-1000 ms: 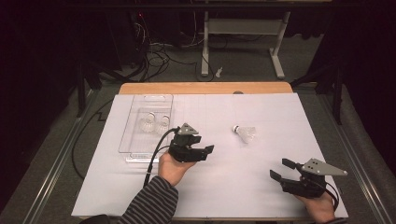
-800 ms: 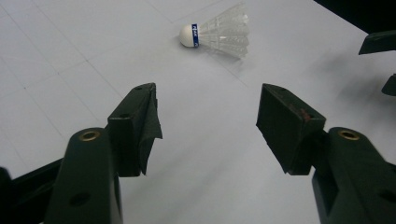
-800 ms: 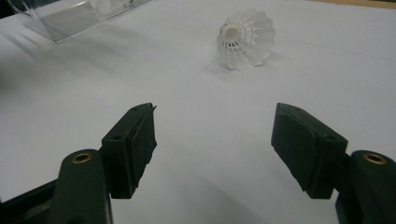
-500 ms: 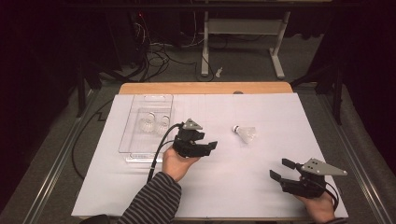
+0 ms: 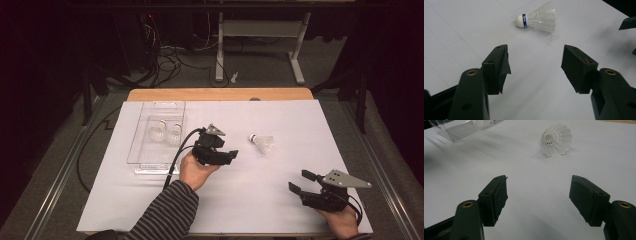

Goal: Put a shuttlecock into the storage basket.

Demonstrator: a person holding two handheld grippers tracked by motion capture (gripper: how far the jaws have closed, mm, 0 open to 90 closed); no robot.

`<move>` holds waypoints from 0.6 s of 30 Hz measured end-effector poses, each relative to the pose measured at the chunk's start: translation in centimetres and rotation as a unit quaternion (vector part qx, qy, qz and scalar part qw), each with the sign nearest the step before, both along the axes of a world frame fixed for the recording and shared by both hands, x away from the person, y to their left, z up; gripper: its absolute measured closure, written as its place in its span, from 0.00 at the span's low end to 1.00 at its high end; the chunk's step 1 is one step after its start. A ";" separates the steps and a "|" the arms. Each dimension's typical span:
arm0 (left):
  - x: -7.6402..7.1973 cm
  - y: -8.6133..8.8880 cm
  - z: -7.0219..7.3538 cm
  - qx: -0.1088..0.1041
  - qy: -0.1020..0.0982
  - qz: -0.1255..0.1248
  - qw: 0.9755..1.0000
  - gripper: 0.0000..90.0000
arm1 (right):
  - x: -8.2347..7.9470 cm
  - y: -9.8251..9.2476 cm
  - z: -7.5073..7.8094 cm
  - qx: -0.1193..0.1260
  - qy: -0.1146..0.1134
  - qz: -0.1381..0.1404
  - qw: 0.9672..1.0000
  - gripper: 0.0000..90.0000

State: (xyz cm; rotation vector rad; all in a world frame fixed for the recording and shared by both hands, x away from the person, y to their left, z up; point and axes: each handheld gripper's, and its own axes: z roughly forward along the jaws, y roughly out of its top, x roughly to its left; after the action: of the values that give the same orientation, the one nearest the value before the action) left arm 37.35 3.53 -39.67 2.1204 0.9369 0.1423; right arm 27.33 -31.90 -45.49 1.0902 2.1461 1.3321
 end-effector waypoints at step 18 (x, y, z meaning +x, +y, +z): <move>1.0 -1.7 0.4 0.031 0.008 -0.016 0.999 0.49 | 0.0 0.0 0.0 -0.001 -0.001 -0.002 1.000 0.35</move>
State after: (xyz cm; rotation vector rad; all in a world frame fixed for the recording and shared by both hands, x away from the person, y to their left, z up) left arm 38.30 1.88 -39.27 2.1955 0.9175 0.1403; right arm 27.33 -31.93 -45.50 1.0913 2.1434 1.3290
